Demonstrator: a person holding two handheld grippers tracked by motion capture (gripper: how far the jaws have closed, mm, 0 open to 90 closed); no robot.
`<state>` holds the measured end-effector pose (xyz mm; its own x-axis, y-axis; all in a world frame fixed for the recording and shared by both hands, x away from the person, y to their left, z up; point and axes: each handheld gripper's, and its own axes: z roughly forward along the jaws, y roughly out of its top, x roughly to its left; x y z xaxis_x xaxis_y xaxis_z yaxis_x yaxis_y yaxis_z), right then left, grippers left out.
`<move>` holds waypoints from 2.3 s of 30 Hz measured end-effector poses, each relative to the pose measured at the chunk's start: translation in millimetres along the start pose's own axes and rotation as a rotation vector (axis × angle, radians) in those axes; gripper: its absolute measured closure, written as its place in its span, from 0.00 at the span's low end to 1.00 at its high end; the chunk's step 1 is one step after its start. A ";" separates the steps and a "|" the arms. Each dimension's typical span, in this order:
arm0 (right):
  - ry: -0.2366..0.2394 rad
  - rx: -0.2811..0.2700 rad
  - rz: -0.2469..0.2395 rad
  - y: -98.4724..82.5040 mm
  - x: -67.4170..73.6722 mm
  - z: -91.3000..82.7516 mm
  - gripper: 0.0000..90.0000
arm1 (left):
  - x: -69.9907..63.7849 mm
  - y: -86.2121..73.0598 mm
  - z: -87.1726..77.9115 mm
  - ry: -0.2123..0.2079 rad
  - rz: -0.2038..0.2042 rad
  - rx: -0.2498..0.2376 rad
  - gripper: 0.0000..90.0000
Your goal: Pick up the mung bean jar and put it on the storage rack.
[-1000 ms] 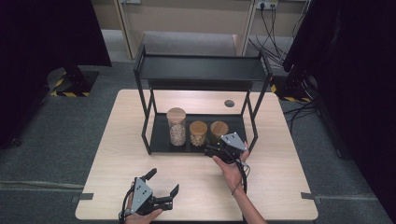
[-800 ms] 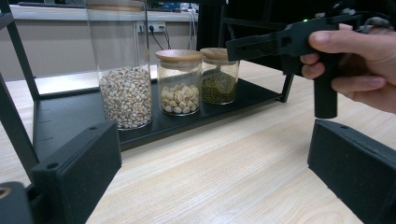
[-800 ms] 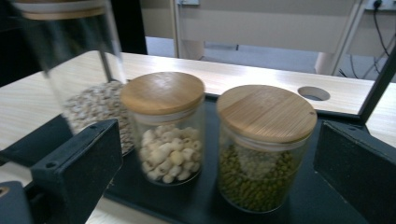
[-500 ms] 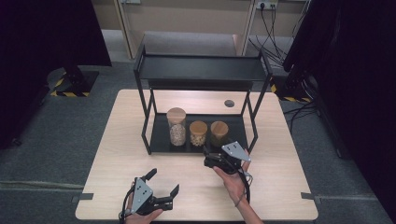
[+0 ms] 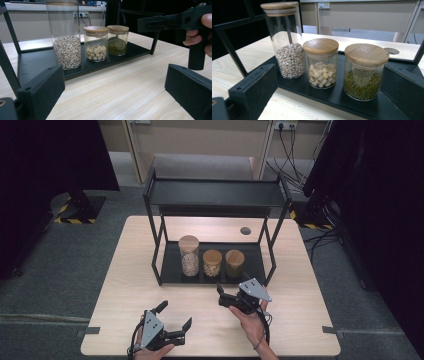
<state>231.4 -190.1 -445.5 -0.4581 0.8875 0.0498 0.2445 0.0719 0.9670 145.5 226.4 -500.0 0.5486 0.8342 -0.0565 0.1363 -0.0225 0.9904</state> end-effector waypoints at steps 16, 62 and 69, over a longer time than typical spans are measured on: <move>0.067 -0.003 -0.001 -8.1 7.1 -14.5 0.02 | 1.2 0.3 0.2 0.006 -0.001 0.000 0.02; 0.149 0.012 -0.034 -33.9 22.4 -37.2 0.02 | 1.3 0.7 -1.2 0.010 -0.005 -0.010 0.02; 0.144 0.007 -0.033 -33.9 21.8 -37.6 0.02 | 1.2 0.7 -1.4 0.009 -0.005 -0.011 0.02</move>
<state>181.0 -190.3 -467.8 -0.5837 0.8102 0.0542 0.2331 0.1032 0.9670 145.1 228.2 -499.2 0.5405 0.8391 -0.0606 0.1303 -0.0123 0.9914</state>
